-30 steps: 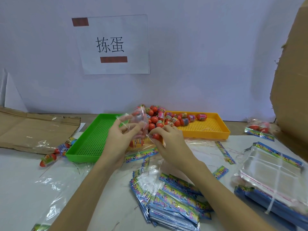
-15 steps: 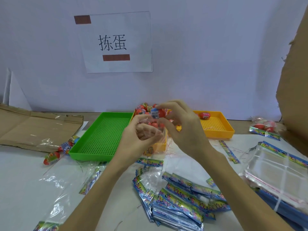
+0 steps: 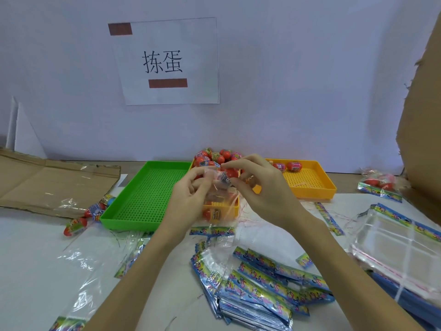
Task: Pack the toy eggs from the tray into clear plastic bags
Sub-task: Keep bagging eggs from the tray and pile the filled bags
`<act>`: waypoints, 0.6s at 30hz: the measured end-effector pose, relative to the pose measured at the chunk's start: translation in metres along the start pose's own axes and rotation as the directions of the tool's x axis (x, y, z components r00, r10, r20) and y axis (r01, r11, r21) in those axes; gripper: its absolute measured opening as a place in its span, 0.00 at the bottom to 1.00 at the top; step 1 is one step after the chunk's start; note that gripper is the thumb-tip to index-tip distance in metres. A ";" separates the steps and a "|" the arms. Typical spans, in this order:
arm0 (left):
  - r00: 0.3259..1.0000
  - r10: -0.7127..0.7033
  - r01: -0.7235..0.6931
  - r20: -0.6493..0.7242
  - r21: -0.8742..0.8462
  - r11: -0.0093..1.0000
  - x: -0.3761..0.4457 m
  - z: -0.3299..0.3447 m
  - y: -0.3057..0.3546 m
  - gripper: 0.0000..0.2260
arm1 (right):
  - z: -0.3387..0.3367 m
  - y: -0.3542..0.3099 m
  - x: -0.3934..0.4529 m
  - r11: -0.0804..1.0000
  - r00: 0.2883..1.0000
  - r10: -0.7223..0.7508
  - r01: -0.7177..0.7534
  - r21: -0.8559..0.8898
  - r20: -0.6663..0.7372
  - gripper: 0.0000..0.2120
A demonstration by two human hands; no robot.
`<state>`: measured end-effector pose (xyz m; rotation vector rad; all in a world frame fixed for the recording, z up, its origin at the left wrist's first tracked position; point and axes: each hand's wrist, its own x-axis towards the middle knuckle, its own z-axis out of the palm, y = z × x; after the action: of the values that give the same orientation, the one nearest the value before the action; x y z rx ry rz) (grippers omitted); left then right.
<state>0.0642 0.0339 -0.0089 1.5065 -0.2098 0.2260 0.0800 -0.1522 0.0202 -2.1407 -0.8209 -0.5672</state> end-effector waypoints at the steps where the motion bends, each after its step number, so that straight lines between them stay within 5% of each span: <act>1: 1.000 -0.004 0.004 -0.015 0.003 1.000 0.000 0.000 0.000 0.10 | 0.000 0.000 0.000 1.000 1.000 -0.001 0.001 -0.003 0.003 0.15; 9: 0.985 0.096 -0.074 -0.145 0.154 0.985 -0.002 0.003 0.000 0.10 | 0.002 0.001 0.000 0.997 0.987 -0.006 0.018 -0.074 0.163 0.12; 18: 0.986 0.113 -0.111 -0.121 0.021 0.994 -0.002 0.004 0.001 0.09 | 0.009 0.001 -0.003 0.987 0.966 0.000 0.042 -0.158 0.257 0.12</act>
<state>0.0618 0.0297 -0.0084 1.4915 -0.1953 0.4092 0.0795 -0.1469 0.0128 -2.3918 -0.9669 -0.3815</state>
